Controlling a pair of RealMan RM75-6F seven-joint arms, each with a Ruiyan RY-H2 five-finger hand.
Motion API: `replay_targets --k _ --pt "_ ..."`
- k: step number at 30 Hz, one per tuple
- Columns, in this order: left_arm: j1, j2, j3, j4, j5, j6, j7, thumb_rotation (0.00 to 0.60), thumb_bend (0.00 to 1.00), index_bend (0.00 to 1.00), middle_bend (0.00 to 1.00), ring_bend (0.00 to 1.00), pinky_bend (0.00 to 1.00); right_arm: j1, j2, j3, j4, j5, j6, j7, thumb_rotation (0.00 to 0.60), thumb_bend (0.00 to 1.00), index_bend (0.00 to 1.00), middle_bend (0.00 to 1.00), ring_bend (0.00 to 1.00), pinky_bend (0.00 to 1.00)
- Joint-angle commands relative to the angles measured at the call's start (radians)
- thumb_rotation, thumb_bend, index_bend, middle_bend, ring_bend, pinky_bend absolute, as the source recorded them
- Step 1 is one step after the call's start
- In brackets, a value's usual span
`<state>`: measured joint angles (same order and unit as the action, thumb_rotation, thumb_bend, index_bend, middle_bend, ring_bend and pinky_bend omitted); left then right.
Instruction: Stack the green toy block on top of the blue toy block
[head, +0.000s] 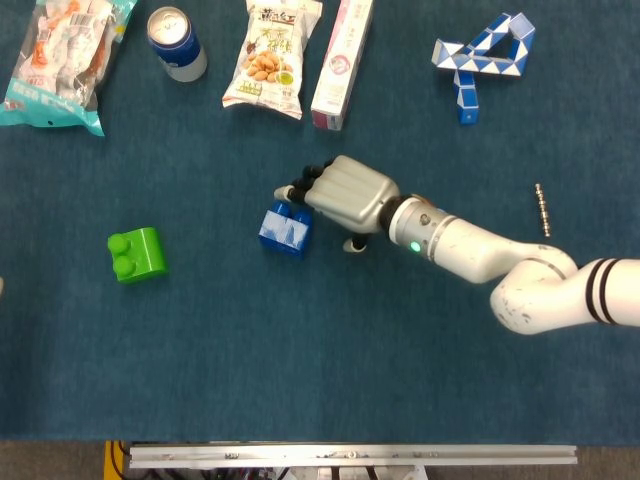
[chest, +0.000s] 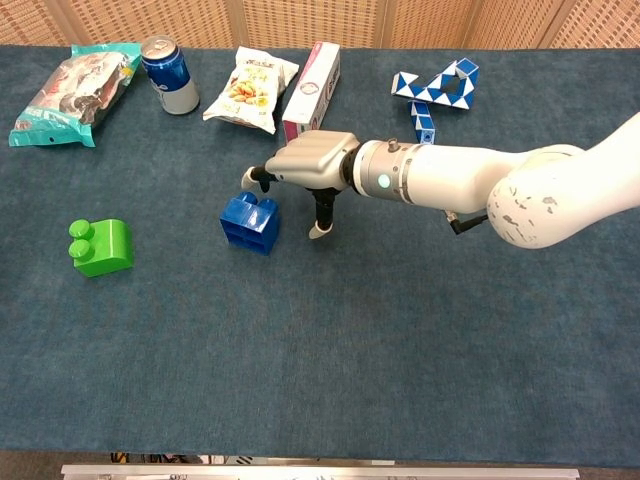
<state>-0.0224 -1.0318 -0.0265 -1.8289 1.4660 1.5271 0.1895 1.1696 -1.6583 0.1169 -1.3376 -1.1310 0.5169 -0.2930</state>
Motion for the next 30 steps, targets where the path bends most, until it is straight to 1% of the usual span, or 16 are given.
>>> replay_targets --k 1,4,11,20,26,30 --pt "-0.001 0.000 0.000 0.001 -0.001 -0.002 0.000 0.600 0.22 0.33 0.34 0.31 0.25 0.000 -0.006 0.006 -0.017 -0.019 -0.002 0.031 0.600 0.12 0.14 0.23 0.18 0.32" --pt "0.000 0.000 0.000 0.002 0.002 0.002 -0.003 0.600 0.22 0.33 0.34 0.31 0.25 -0.002 -0.002 0.008 -0.037 -0.043 0.004 0.052 0.600 0.11 0.14 0.23 0.18 0.32" --pt "0.003 0.000 0.001 0.006 0.000 0.002 -0.008 0.600 0.22 0.33 0.34 0.31 0.25 -0.016 0.035 0.010 -0.122 -0.108 0.025 0.110 0.600 0.12 0.14 0.23 0.19 0.32" --pt "0.004 -0.001 0.003 0.003 0.004 0.003 -0.005 0.600 0.22 0.33 0.34 0.31 0.25 -0.026 0.088 -0.017 -0.223 -0.169 0.030 0.129 0.600 0.11 0.13 0.23 0.20 0.35" --pt "0.004 -0.002 0.003 0.001 0.006 0.004 -0.004 0.600 0.22 0.33 0.34 0.31 0.25 -0.035 0.114 -0.012 -0.249 -0.197 0.060 0.141 0.600 0.12 0.13 0.24 0.20 0.35" --pt "0.005 -0.001 0.005 -0.002 0.009 0.004 -0.004 0.600 0.22 0.33 0.34 0.31 0.25 -0.034 0.113 -0.010 -0.227 -0.191 0.069 0.127 0.600 0.12 0.13 0.24 0.20 0.35"
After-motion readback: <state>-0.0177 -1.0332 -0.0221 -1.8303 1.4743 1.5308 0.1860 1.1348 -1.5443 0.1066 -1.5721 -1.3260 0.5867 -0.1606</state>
